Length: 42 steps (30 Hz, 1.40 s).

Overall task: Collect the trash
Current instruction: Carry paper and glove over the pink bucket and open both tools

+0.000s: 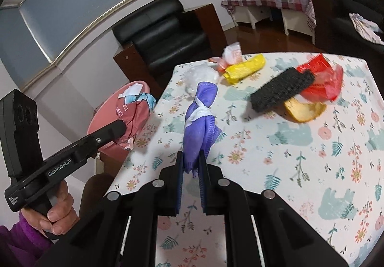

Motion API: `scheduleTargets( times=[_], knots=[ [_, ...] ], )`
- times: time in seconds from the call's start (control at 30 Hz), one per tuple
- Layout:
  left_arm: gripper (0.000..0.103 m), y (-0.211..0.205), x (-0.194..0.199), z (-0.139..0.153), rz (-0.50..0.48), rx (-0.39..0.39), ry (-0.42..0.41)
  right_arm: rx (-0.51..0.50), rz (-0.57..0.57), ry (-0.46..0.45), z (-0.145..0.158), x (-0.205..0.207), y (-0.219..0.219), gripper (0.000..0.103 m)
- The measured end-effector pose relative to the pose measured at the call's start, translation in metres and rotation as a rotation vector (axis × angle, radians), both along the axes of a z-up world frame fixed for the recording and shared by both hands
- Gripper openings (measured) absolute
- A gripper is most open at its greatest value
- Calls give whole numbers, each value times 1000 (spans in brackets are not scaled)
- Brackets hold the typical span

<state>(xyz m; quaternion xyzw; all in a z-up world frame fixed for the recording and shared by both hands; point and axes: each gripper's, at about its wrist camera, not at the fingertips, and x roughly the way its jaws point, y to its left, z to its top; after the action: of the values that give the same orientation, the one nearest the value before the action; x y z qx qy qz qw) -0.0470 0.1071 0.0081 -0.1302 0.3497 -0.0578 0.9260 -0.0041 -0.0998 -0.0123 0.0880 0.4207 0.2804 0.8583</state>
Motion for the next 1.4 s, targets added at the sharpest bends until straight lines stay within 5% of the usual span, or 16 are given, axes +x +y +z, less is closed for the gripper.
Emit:
scheduleTargets(
  times=[0.93,1.4],
  knots=[
    [17,122,-11,1,300,-9,-22,-28,272,-87,28,37,163,11],
    [17,136,-5,-15,355,7,22,-80,329,-62,10,44,214,11]
  ],
)
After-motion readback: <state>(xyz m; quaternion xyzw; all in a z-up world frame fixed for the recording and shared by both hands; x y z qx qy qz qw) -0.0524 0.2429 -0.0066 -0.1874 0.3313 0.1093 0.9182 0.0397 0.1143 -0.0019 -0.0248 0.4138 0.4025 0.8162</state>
